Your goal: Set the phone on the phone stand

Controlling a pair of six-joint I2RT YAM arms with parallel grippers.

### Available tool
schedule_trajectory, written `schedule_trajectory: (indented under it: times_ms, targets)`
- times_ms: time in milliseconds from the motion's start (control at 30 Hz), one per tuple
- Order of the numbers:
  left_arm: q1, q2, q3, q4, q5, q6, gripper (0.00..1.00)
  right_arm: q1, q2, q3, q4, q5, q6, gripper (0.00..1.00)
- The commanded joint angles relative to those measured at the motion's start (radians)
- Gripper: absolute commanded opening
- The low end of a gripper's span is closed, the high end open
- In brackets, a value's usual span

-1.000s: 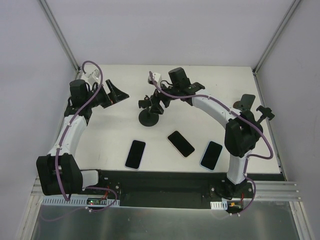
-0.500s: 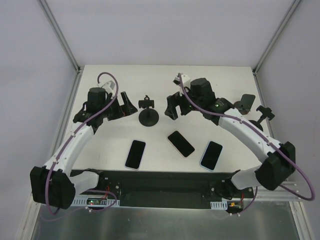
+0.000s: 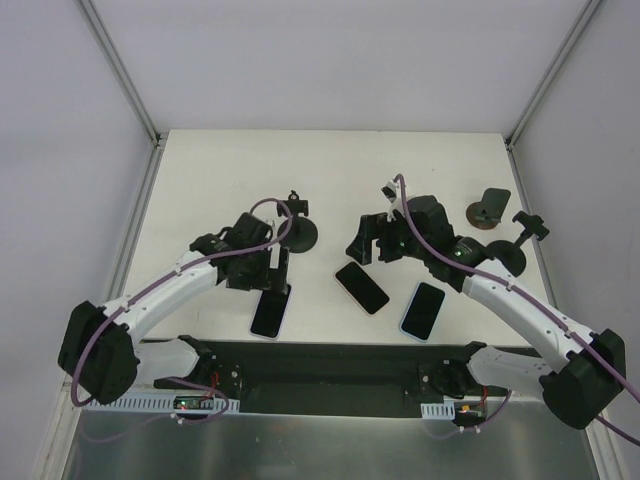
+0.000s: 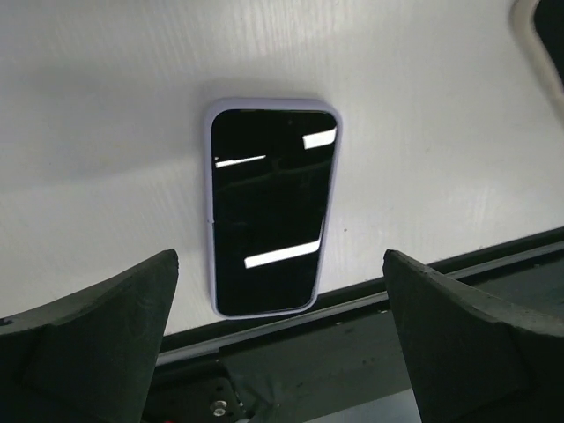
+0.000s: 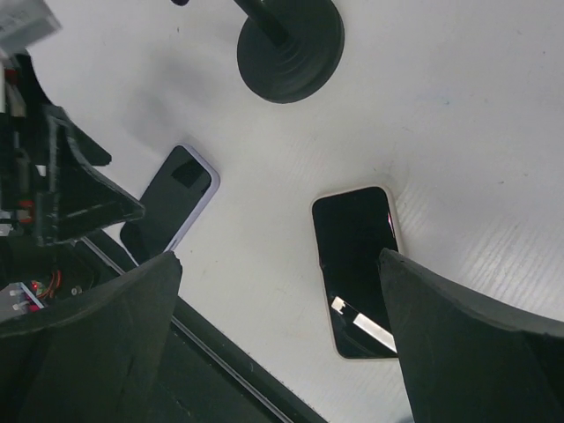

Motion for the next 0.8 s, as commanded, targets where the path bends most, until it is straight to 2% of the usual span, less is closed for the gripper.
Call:
schedule_trajectory:
  times_ms: [0,233,567,767]
  targets:
    - [-0.095,0.080,0.000,-0.077,-0.143,-0.013,0.99,0.007,-0.033,0.010,0.025,-0.013,0.062,0.97]
    - [-0.169,0.213,0.003,-0.052,-0.170,-0.059,0.99,0.064,-0.056,-0.011,-0.004,0.070,0.075,0.97]
    - [-0.173,0.302,-0.026,0.005,-0.147,-0.041,0.99,0.100,-0.044,0.013,-0.016,0.090,0.088,0.97]
    - [-0.173,0.331,-0.040,0.037,-0.110,-0.049,0.95,0.126,-0.030,0.010,-0.042,0.155,0.083,0.97]
